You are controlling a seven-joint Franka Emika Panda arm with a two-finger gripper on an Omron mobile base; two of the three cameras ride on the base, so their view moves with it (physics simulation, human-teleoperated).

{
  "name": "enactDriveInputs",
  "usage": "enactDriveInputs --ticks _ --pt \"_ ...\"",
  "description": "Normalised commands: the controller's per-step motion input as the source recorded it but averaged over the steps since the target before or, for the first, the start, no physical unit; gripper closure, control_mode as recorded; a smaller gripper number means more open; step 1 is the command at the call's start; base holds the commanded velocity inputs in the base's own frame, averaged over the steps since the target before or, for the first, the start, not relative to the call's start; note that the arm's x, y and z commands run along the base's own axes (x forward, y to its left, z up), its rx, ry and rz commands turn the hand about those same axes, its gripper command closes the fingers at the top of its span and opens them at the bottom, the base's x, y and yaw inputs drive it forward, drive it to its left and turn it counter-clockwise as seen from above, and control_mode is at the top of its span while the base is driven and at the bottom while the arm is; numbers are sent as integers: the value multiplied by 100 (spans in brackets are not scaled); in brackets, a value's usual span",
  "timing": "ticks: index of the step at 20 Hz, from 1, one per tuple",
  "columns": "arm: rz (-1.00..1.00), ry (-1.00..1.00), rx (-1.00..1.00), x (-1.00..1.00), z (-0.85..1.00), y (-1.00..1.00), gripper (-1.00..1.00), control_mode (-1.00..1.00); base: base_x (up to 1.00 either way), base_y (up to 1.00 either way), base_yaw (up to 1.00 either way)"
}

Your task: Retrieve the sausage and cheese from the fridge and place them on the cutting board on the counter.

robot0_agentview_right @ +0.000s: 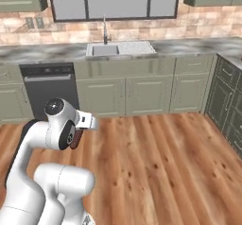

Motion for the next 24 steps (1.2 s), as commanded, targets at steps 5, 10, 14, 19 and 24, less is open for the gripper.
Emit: enactDriveInputs --ticks 5,10,14,19,24 --pt "0 0 0 0 0 0 100 100 74 0 -6" --pt "0 0 0 0 0 0 100 100 72 0 -11" --pt "0 0 0 0 0 0 100 100 61 -4 -26" --pt "0 0 0 0 0 0 100 100 45 0 -45" --pt "0 0 0 0 0 0 100 100 37 0 -53"
